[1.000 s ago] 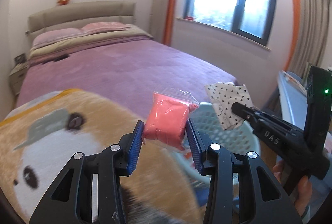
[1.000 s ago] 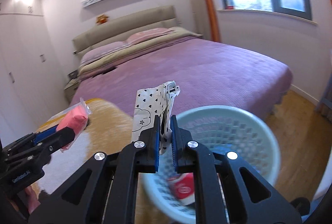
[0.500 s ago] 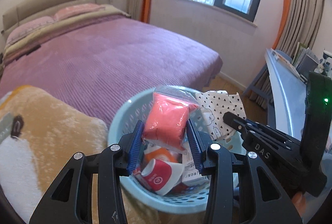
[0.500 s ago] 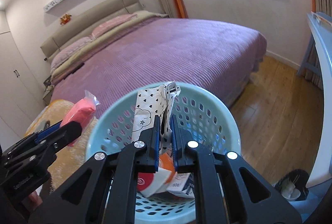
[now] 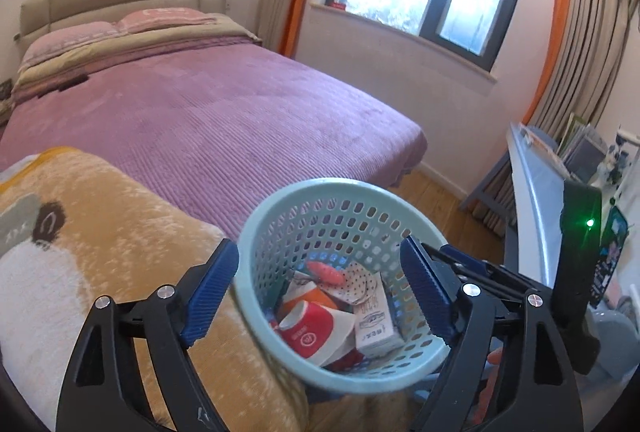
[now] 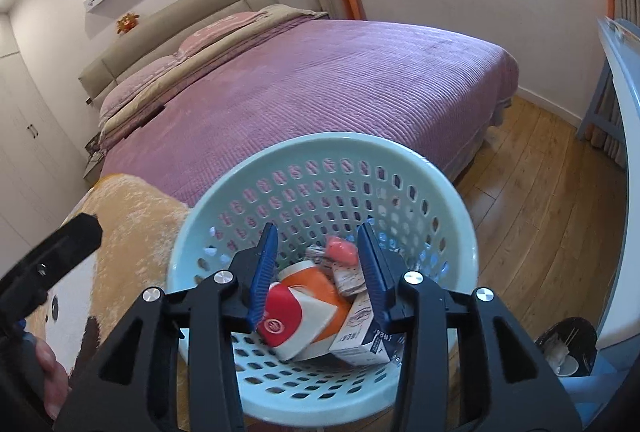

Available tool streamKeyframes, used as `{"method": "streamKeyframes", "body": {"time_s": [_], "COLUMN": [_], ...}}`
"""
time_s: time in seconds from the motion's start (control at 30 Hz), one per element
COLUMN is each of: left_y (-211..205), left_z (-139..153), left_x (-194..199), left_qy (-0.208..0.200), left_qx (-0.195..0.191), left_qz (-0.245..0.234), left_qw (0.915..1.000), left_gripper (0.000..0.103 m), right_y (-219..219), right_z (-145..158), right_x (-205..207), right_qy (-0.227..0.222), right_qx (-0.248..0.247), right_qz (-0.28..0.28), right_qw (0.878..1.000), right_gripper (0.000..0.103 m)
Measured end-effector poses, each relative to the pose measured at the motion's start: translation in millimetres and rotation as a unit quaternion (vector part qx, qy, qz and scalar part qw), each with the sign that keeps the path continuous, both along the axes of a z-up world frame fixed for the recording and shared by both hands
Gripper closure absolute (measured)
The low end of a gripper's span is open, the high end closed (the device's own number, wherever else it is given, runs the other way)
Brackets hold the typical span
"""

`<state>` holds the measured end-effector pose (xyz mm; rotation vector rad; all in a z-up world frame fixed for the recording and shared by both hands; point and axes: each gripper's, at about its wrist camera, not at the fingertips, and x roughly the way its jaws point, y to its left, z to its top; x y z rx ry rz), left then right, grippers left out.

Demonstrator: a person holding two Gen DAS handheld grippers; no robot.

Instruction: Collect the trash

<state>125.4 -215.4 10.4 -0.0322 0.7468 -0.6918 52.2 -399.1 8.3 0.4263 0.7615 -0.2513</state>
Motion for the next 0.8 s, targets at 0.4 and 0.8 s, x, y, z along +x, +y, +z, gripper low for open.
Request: {"method": "streamKeyframes", "body": {"time_s": [0.4,0.8], "left_y": [69,118], "left_z": [28,12], "left_x": [-64,-124], "left_qy": [-0.097,-0.250], "left_qx": [-0.016,0.034], "left_qz": [0.050,0.214], "left_qw": [0.9939,0.9437], "left_gripper": [0.016,0.009], "right_y": [61,126], "right_z": [29,61], "right_x": [-38,-96], "right_qy": [-0.038,-0.173], "right_qx": [-0.044,-0.162], "right_qz": [0.036,0.042], "right_qw": [0.998,0.971], "right_gripper": [0.065,0.059]}}
